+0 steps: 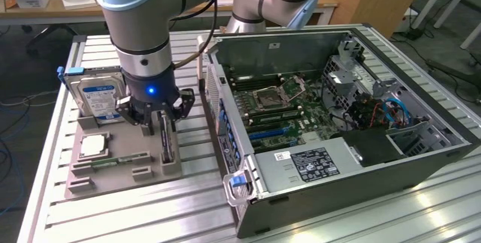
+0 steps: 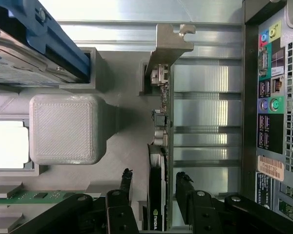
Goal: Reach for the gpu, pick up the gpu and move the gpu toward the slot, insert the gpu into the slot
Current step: 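Pick up the gpu and move the gpu toward the slot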
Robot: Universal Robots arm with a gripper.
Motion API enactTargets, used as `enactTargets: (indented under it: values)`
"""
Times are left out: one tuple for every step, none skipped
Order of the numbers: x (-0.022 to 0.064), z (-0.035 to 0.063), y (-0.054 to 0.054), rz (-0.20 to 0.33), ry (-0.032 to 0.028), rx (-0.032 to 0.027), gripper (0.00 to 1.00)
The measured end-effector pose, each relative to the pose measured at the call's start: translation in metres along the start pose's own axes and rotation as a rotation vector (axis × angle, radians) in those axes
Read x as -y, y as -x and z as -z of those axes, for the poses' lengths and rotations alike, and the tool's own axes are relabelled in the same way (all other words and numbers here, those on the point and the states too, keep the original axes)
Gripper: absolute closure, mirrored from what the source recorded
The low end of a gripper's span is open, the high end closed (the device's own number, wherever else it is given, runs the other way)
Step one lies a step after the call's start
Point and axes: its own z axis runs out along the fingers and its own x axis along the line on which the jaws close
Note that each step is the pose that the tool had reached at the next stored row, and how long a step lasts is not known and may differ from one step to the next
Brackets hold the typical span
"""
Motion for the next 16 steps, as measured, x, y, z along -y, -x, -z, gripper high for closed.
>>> enactTargets:
  values:
    - [0.0000, 0.0000, 0.0000, 0.000, 0.0000, 0.0000, 0.51]
    - [0.0000, 0.0000, 0.0000, 0.000, 0.0000, 0.0000, 0.51]
    - [0.0000, 0.0000, 0.0000, 0.000, 0.0000, 0.0000, 0.51]
    - [0.0000, 0.0000, 0.0000, 0.000, 0.0000, 0.0000, 0.51]
    - [0.0000, -0.0001, 0.0001, 0.000, 0.0000, 0.0001, 0.51]
    - [-0.0001, -0.0002, 0.0002, 0.000, 0.0002, 0.0002, 0.53]
    - [-0.0001, -0.0003, 0.0007, 0.000, 0.0002, 0.0002, 0.59]
    - [0.0000, -0.0002, 0.0011, 0.000, 0.0001, 0.0001, 0.59]
    - [0.0000, -0.0003, 0.0014, 0.000, 0.0001, 0.0001, 0.66]
    - [0.0000, -0.0004, 0.0015, 0.000, 0.0000, 0.0001, 0.66]
    - [0.0000, -0.0004, 0.0015, 0.000, 0.0000, 0.0000, 0.66]
    - [0.0000, -0.0003, 0.0015, 0.000, -0.0001, -0.0001, 0.66]
    - [0.0000, -0.0003, 0.0016, 0.000, 0.0000, -0.0001, 0.66]
    - [0.0000, -0.0003, 0.0016, 0.001, 0.0000, -0.0001, 0.66]
    - [0.0003, -0.0003, 0.0017, 0.004, 0.0000, -0.0002, 0.66]
    - [0.0006, -0.0003, 0.0017, 0.009, 0.0001, -0.0004, 0.66]
